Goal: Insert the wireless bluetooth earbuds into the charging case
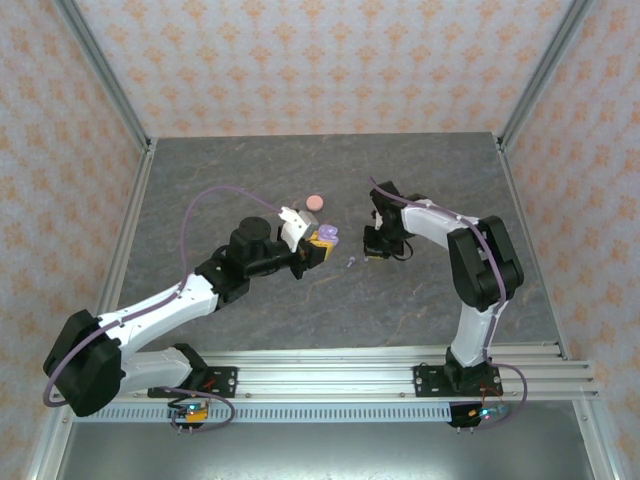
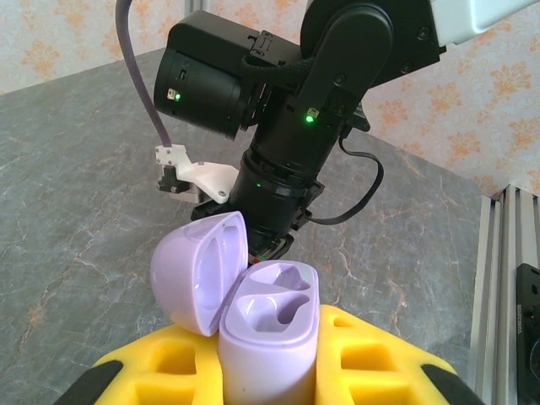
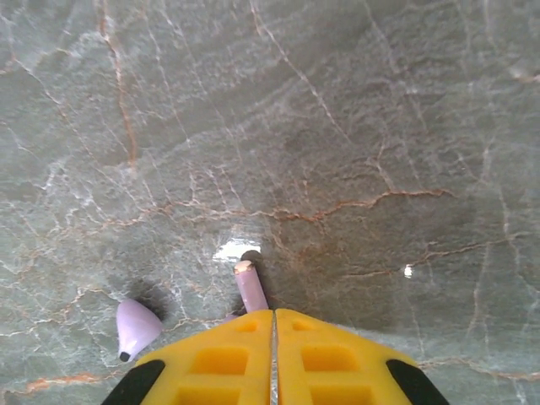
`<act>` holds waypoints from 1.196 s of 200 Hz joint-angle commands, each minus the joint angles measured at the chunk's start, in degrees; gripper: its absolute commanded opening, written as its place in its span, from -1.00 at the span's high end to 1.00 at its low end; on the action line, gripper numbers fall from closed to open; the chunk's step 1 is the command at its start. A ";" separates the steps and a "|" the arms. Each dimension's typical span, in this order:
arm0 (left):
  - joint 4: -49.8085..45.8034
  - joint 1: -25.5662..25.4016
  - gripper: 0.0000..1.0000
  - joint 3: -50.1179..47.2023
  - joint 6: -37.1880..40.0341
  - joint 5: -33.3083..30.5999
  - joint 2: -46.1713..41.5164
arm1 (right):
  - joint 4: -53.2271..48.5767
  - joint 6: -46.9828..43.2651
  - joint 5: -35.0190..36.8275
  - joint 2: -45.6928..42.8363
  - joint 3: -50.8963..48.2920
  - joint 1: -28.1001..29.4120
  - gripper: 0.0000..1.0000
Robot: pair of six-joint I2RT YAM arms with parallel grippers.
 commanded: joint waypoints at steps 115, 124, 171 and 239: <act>-0.22 -0.35 0.81 0.57 0.84 -1.42 -1.92 | -6.64 -7.48 -3.62 8.91 14.16 1.34 0.86; -0.20 -0.35 0.81 0.62 0.93 -1.52 -1.91 | -7.38 -7.68 -3.07 9.67 14.83 1.56 0.86; -0.41 -0.34 0.81 0.62 1.08 -1.73 -1.91 | -11.22 -8.66 1.80 11.57 16.03 2.44 0.86; -0.48 -0.29 0.81 0.73 0.98 -1.64 -1.61 | -14.93 -7.69 11.19 10.67 14.88 2.50 0.85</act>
